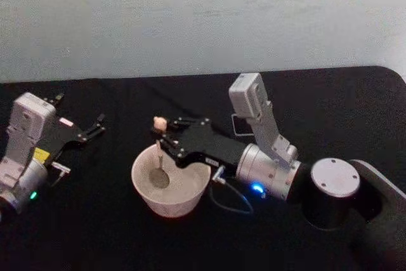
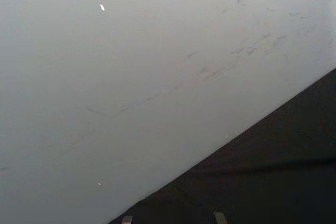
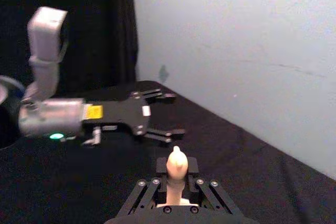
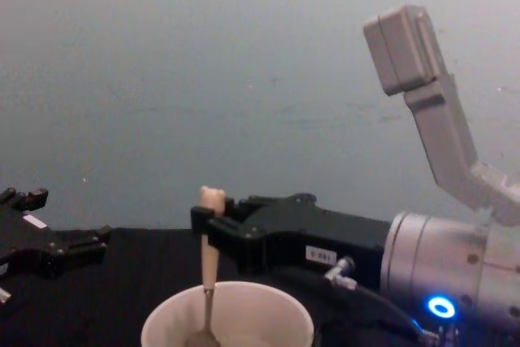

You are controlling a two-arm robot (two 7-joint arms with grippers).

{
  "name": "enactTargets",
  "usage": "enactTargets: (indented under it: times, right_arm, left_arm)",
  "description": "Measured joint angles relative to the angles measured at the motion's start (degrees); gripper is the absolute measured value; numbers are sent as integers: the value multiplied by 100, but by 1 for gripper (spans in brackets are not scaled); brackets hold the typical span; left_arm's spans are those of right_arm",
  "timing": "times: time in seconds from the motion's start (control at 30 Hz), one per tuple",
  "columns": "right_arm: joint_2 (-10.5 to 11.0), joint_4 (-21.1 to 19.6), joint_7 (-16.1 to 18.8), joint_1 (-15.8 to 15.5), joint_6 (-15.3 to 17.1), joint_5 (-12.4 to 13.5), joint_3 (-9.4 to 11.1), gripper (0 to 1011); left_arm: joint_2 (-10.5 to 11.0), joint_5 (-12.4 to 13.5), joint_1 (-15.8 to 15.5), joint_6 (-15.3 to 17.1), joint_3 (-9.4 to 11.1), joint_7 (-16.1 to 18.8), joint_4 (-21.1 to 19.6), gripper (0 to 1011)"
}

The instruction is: Pick up the stirring spoon with one hand, stir inside the cup, then place it back in its original position.

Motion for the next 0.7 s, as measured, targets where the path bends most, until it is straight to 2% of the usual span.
enactTargets:
  times: [0.17,0.37,0.57,0.7]
  right_arm:
    - [-148,206,-159,109,57,-13,143,212]
    - [-179,360,-228,178,75,-27,302,212]
    - [-17,260,-151,103,79,-11,441,212]
    - [186,24,-24,-46,78,81,532,212]
  left_arm:
    - [0,0,0,0,0,0,0,1001]
    - [0,0,0,0,0,0,0,1001]
    - [0,0,0,0,0,0,0,1001]
    - [0,0,0,0,0,0,0,1001]
